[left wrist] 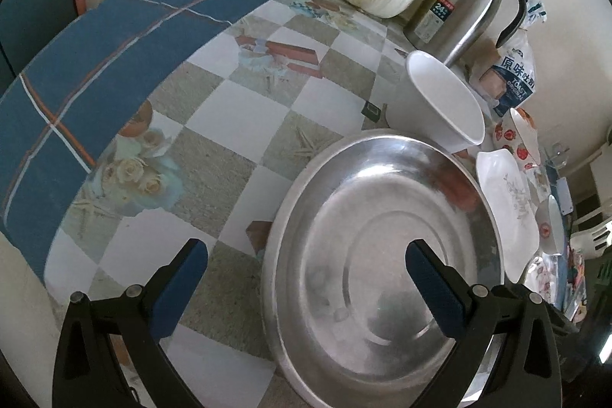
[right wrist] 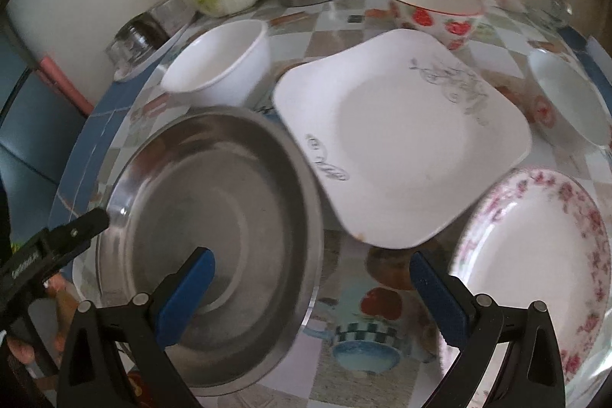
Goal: Organize plates and bowls
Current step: 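Close the right tool on the steel basin rim while the left tool grips the rim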
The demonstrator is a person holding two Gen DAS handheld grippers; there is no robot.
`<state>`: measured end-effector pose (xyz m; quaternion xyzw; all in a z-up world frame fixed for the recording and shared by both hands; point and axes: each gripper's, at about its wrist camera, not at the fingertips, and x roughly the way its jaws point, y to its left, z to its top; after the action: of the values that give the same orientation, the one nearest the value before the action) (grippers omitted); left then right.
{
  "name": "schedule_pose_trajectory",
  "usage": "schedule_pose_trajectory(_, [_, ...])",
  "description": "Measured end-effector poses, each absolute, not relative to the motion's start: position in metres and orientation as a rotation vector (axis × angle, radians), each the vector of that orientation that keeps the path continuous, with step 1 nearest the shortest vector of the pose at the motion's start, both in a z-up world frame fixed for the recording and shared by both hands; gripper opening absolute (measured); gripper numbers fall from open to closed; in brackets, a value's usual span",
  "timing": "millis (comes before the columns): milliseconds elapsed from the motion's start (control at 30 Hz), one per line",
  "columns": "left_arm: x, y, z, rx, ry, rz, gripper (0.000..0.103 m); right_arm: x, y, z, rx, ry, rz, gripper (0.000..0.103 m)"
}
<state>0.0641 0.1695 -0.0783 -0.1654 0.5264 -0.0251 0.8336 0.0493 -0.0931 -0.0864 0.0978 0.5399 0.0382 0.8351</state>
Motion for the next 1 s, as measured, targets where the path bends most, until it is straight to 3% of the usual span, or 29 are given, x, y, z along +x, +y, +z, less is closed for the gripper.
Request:
schedule_pose_trajectory(333, [0.0646, 0.1649, -0.0857, -0.354, 1.129, -0.07, 0.103, 0.0486, -0.0883, -0.0862, 0.226, 1.138, 0.125, 0.099])
schedule_pose_trajectory(433, [0.0649, 0.1663, -0.0844, -0.37, 1.109, -0.077, 0.103, 0.049, -0.0883, -0.0881, 0.236, 1.148, 0.134, 0.089])
schedule_pose_trajectory(733, [0.064, 0.1736, -0.082, -0.388, 1.073, -0.081, 0.103, 0.0478, -0.0922, -0.091, 0.262, 1.168, 0.132, 0.079])
schedule_pose_trajectory(867, [0.0652, 0.1741, -0.0873, -0.395, 1.102, -0.087, 0.103, 0.0469, -0.0946, -0.0925, 0.27, 1.18, 0.128, 0.065])
schedule_pose_trajectory(1000, [0.0654, 0.1724, -0.0881, -0.395, 1.096, -0.089, 0.103, 0.047, -0.0956, -0.0959, 0.272, 1.196, 0.121, 0.059])
